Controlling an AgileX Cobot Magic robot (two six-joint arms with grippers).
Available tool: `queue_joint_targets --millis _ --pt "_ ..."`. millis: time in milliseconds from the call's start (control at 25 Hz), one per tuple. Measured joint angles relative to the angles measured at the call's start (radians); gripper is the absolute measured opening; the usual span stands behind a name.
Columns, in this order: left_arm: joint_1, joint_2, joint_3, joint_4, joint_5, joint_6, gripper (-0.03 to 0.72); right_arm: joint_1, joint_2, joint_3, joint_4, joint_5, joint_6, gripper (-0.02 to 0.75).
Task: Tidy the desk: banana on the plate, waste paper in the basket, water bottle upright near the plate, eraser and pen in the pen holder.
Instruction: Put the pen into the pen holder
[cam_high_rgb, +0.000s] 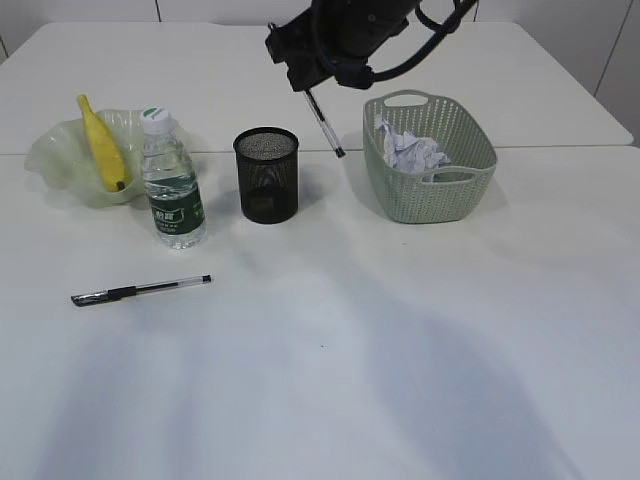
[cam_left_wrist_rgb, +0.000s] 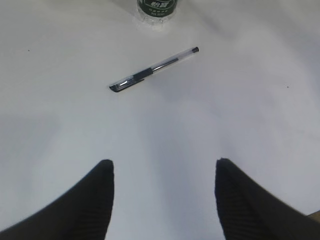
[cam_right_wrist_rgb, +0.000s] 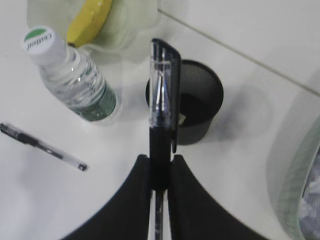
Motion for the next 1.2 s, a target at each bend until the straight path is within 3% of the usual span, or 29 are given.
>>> queue_joint_targets --millis 200,440,920,1200 --pt "0.0 0.0 0.0 -0.009 0.0 0.0 0.45 0.0 -0.131 0.252 -0.005 -0.051 0.002 0.043" --pt "0.0 0.0 0.0 -0.009 0.0 0.0 0.449 0.0 -0.285 0.504 0.002 -0.325 0.002 0.043" --pt "0.0 0.0 0.0 -0.011 0.0 0.0 0.448 0.0 -0.205 0.574 0.045 -0.789 -0.027 0.043" --pt "0.0 0.0 0.0 -0.011 0.0 0.0 0.445 0.01 -0.095 0.58 0.112 -0.934 -0.027 0.043"
